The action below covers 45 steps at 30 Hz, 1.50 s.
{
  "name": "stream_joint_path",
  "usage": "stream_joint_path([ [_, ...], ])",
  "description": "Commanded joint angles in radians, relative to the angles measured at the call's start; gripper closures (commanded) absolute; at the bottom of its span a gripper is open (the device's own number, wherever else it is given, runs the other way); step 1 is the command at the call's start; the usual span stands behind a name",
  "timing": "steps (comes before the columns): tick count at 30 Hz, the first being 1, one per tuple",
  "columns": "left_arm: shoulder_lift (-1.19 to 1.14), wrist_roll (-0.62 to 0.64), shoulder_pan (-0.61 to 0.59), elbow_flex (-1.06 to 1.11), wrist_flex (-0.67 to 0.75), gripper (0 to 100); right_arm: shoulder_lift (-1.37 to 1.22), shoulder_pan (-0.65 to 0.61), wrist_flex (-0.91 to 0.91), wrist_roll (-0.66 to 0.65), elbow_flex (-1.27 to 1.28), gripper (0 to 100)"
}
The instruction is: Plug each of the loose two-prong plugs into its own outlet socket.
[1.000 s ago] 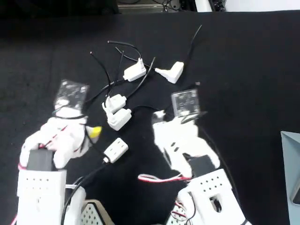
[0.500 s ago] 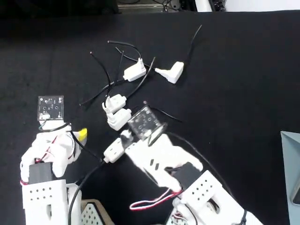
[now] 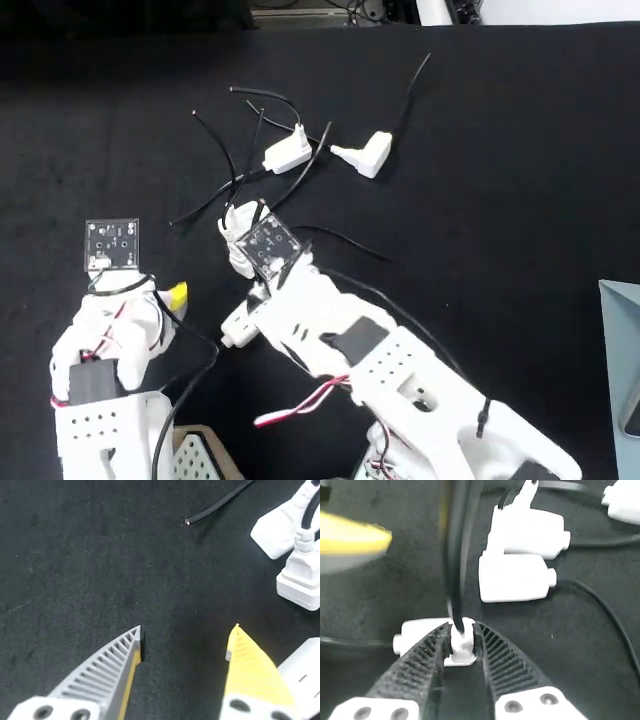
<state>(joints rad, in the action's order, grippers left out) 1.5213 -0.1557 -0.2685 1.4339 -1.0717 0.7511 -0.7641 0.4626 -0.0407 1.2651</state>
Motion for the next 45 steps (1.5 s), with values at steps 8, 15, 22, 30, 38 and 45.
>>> stream_joint_path([
  [8,0.1,0.0,-0.007,0.012,-0.015,73,-0.012,-0.034,-0.094,0.009,0.038,98.6],
  [15,0.1,0.0,-0.007,0.012,-0.018,73,-0.012,-0.011,-0.1,0.008,0.065,98.6],
  [22,0.1,0.0,-0.007,0.012,-0.018,73,-0.013,-0.009,-0.103,0.008,0.084,98.6],
  [30,0.1,0.0,-0.007,0.013,-0.02,73,-0.013,-0.008,-0.161,0.008,0.125,98.6],
  [38,0.1,0.0,-0.007,0.013,-0.02,73,-0.013,0.052,-0.126,0.008,0.131,98.6],
  [45,0.1,0.0,-0.007,0.013,-0.02,73,-0.012,-0.009,-0.078,0.009,0.131,98.6],
])
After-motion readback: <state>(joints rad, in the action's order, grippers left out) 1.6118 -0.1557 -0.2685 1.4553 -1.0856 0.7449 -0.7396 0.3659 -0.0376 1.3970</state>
